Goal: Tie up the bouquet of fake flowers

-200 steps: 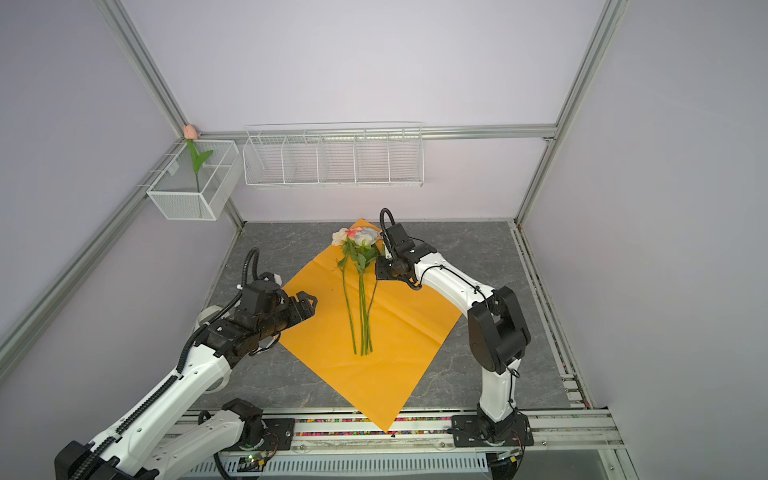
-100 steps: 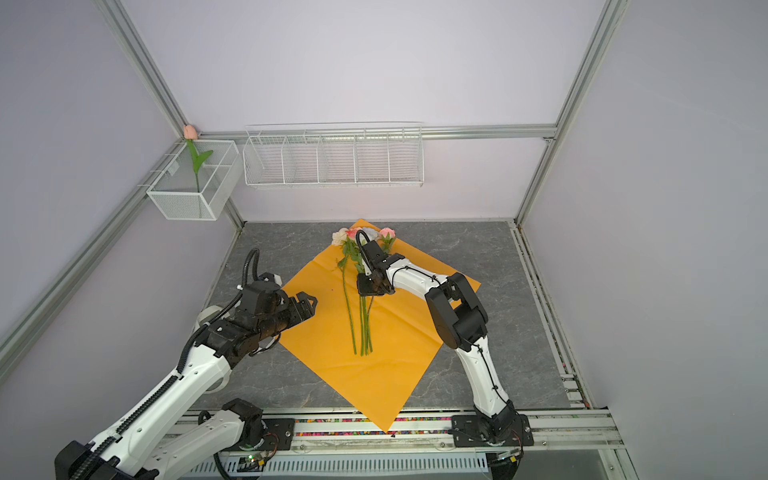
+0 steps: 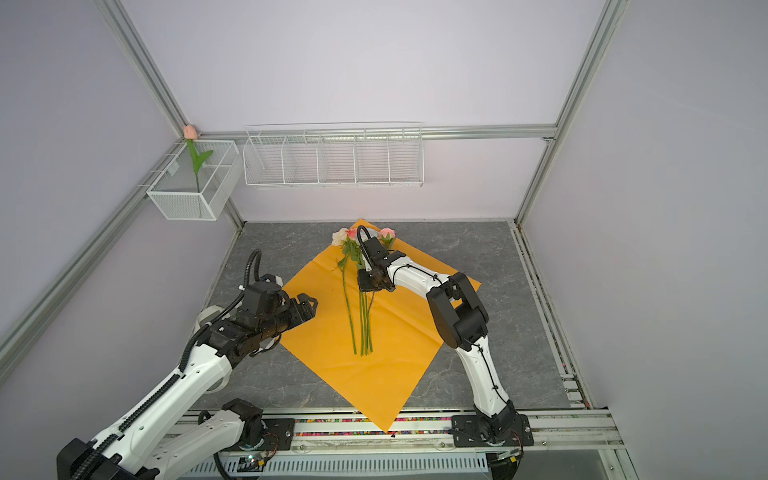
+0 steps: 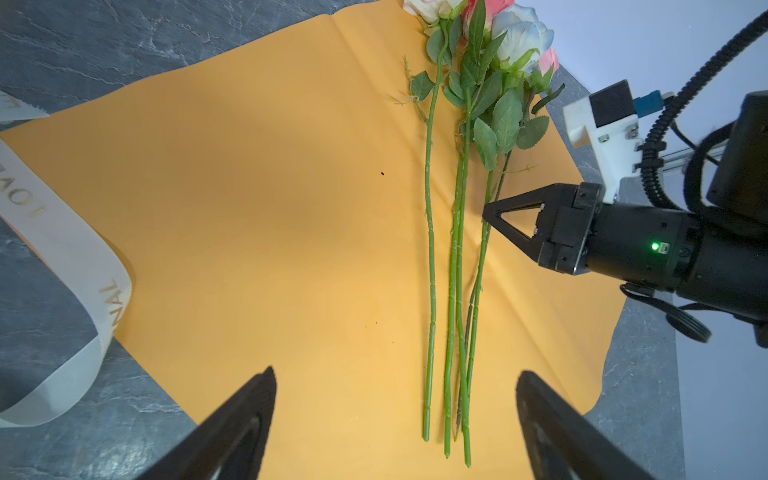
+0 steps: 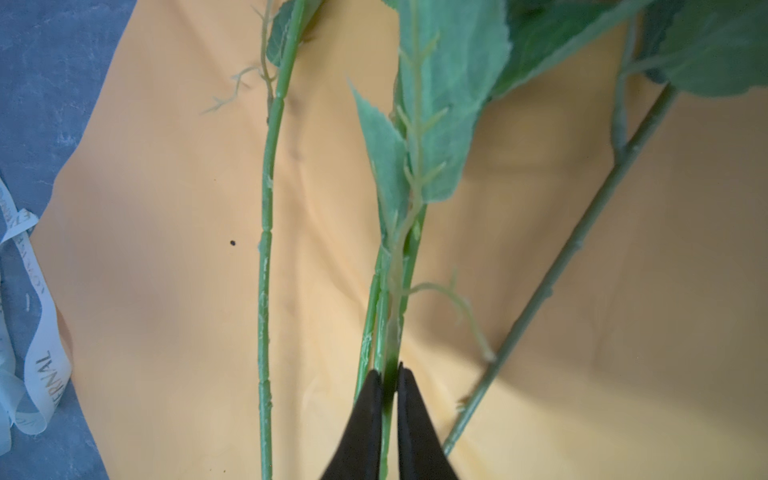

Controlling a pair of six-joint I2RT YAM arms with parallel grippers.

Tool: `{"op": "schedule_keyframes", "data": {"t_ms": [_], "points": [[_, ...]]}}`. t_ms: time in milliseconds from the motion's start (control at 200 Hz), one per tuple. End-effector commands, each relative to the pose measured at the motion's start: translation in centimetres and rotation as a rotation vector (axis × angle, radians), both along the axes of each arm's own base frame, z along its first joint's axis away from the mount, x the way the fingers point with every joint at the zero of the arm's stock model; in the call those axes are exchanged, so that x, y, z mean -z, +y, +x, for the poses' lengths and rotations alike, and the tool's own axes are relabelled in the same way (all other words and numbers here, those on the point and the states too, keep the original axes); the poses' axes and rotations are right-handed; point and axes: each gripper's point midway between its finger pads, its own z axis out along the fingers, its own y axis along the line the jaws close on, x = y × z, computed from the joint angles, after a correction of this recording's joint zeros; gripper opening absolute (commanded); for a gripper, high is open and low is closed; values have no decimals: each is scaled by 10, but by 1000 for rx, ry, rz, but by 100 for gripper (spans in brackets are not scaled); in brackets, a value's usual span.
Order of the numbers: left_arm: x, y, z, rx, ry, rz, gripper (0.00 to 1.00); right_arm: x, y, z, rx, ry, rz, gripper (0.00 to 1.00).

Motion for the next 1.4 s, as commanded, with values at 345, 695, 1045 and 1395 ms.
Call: {"op": "schedule_keyframes", "data": {"t_ms": [345, 695, 1045, 1395], "points": [[1, 4, -2, -10, 4, 6, 91, -16, 16, 11, -13, -7, 65, 28], [0, 3, -1, -7, 1, 4, 91, -1, 15, 13, -3, 26, 24, 27], [-15, -9, 8, 32, -1, -15, 91, -16, 13, 18, 15, -20, 27, 11], [-13, -11, 8, 31, -20, -39, 90, -46, 2, 36, 45, -112, 20, 11]]}}
